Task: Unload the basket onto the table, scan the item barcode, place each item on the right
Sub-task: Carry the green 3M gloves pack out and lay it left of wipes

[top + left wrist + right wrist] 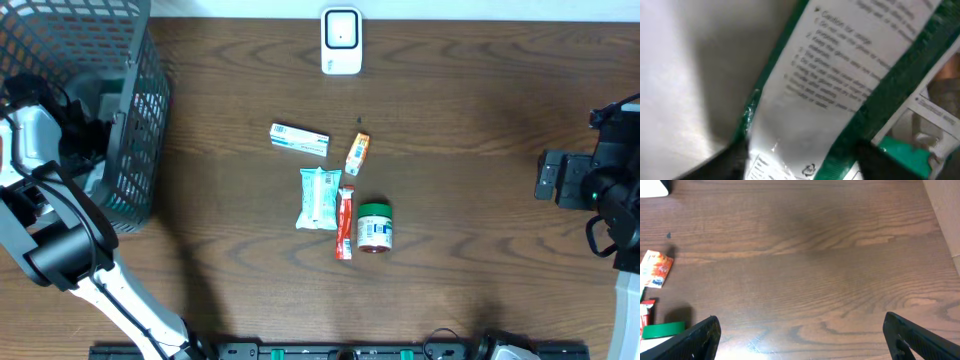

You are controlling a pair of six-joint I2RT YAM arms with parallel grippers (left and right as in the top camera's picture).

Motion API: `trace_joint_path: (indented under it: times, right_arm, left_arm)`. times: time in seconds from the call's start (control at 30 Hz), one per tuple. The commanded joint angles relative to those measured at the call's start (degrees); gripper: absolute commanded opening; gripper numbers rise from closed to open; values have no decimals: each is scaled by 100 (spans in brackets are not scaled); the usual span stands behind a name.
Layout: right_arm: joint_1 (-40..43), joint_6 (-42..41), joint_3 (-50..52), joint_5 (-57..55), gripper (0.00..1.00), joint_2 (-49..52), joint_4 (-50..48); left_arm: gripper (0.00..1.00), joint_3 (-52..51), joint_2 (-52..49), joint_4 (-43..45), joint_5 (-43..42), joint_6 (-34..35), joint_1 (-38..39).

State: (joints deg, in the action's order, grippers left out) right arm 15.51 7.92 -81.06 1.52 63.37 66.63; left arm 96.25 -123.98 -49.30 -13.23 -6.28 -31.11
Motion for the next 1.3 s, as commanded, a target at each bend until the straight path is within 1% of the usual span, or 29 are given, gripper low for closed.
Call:
trace_joint_path:
  times: [0.0, 0.07, 0.1, 0.13, 0.23, 0.37, 0.43, 0.53, 0.63, 0.67, 0.73, 0.8, 0.83, 0.9, 0.97, 1.0, 1.07, 1.1, 1.13, 1.17, 1.27]
  right_arm:
    - [42, -59, -66, 7, 99, 2, 7]
    - [42, -61, -66, 7, 99, 2, 7]
    - [42, -61, -66, 7, 99, 2, 7]
    - [42, -61, -66, 7, 99, 2, 7]
    - [42, -59, -66, 7, 99, 2, 7]
    - [42, -61, -66, 7, 99, 2, 4]
    - [42, -61, -66, 7, 99, 2, 7]
    - [42, -61, -66, 7, 99, 2, 4]
    - [42, -61, -66, 7, 99, 2, 7]
    - [42, -59, -66, 7, 99, 2, 7]
    - [42, -61, -66, 7, 99, 2, 7]
    - [42, -61, -66, 7, 99, 2, 4]
    - [42, -61, -66, 7, 99, 2, 4]
    - [42, -61, -66, 7, 99, 2, 7]
    - [42, -61, -66, 7, 99, 2, 7]
    - [42, -61, -66, 7, 99, 2, 4]
    - [42, -61, -66, 7, 99, 2, 7]
    - [42, -59, -66, 7, 99, 2, 7]
    - [42, -61, -66, 7, 99, 2, 7]
    - [42, -61, -66, 7, 99, 2, 4]
    - [42, -61, -66, 7, 99, 2, 4]
  left_arm:
    - [20, -92, -227, -295, -1141, -411, 57]
    - [19, 44, -175, -385, -1473, -466, 24]
    - [15, 116, -129, -413, -1655, -463, -7]
    - [8, 188, -48, -424, -1932, -463, -39]
    - [7, 297, 210, -413, -2439, -463, -120]
    - [8, 463, 780, -317, -2514, -391, -249]
    - [7, 474, 1272, -68, -2509, -81, -363]
    - [7, 474, 2293, 577, -2490, 765, -627]
    - [7, 474, 3040, 1078, -2472, 1285, -761]
    - [7, 474, 3515, 1285, -2474, 1471, -772]
    - [7, 472, 4063, 1311, -2476, 1657, -717]
    - [12, 472, 4503, 1180, -2500, 1808, -570]
    - [13, 472, 4728, 1010, -2524, 1823, -444]
    - [13, 461, 5211, 334, -2468, 1794, 109]
    - [13, 380, 5460, -164, -2175, 1797, 678]
    - [13, 313, 5541, -365, -1921, 1794, 977]
    - [13, 2, 5646, -767, -1147, 1801, 1843]
    - [13, -186, 5637, -896, -918, 1808, 2210]
    - [13, -306, 5624, -964, -811, 1808, 2402]
    - [13, -662, 5591, -1097, -549, 1829, 2824]
    - [13, -1397, 5549, -1060, 109, 2111, 3314]
